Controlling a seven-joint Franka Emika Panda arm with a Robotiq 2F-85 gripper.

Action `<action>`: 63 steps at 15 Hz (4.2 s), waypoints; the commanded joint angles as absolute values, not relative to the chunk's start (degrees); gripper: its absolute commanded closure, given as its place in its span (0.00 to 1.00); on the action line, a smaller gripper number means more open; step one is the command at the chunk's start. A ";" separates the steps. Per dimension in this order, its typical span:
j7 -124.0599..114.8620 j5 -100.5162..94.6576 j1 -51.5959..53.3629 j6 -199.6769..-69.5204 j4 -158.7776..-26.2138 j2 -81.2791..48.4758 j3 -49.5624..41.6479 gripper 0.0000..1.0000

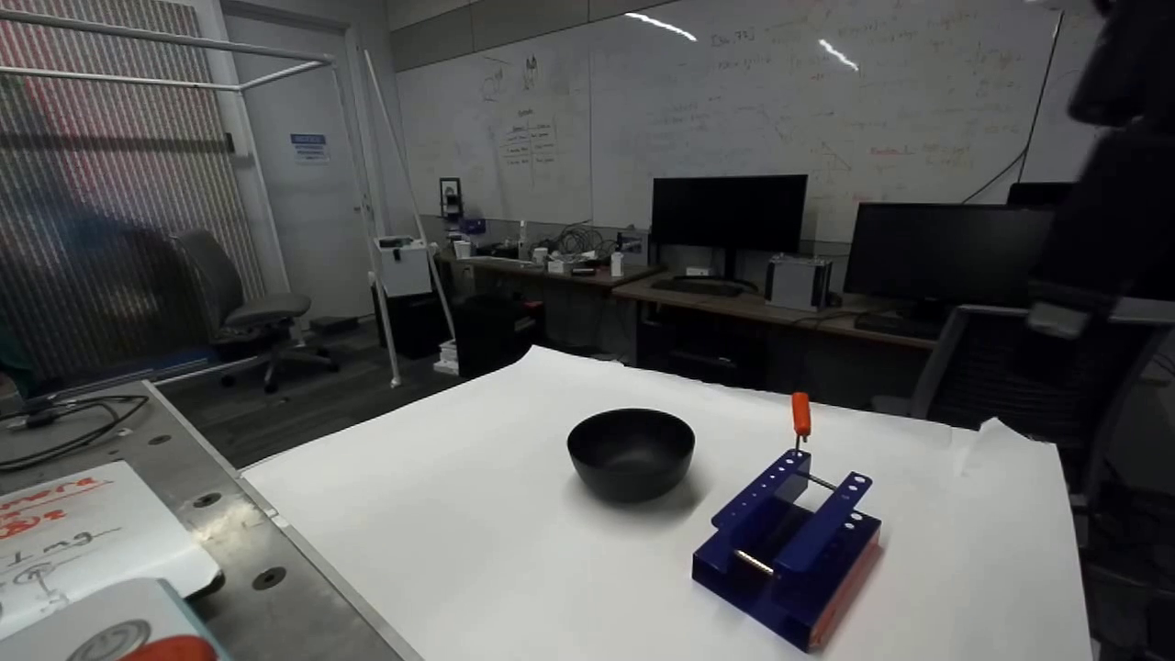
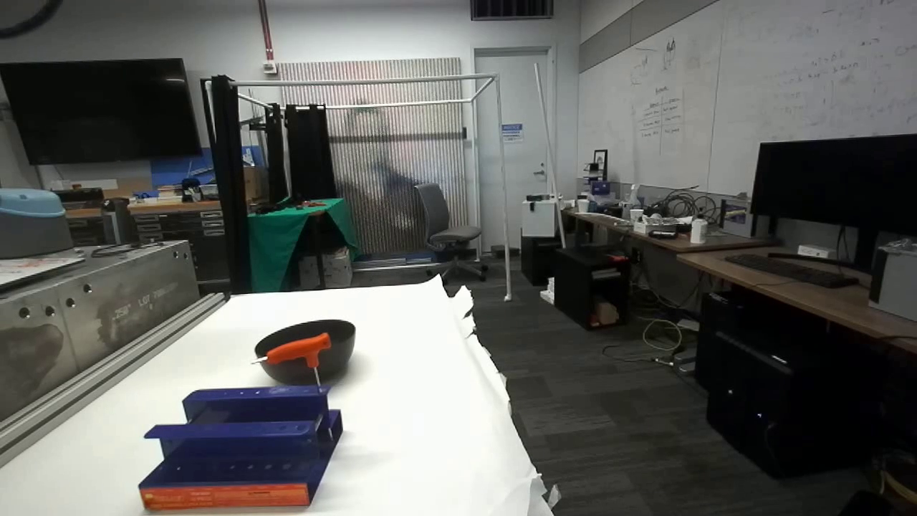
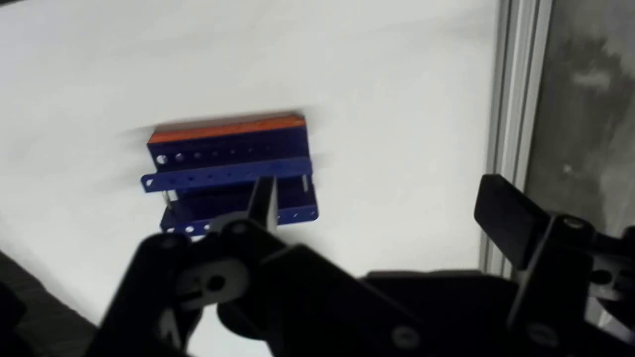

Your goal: Pick up the orange object and put it in the bowl

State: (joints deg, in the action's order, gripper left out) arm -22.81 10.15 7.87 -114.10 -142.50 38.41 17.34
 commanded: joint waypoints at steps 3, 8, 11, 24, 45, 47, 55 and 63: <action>-32.34 1.21 -3.98 -126.42 -136.93 23.62 16.17 0.00; -48.40 -6.77 -9.06 -135.48 -133.76 10.16 14.66 0.00; -59.05 -9.49 -7.61 -137.25 -132.30 4.43 11.91 0.00; -70.06 -10.55 0.26 -135.60 -129.96 -0.80 4.43 0.95; -70.61 -18.52 -0.86 -167.73 -133.32 0.08 9.59 0.95; -71.87 -22.46 -1.61 -171.41 -133.01 -4.14 8.70 0.95; -73.20 -24.86 -0.10 -183.30 -128.99 -17.60 4.76 0.95; -63.39 -13.19 -0.76 -186.09 -126.81 -22.07 8.43 0.21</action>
State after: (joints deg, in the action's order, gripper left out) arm -71.80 -23.75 -1.11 -184.87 -127.39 -21.87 6.54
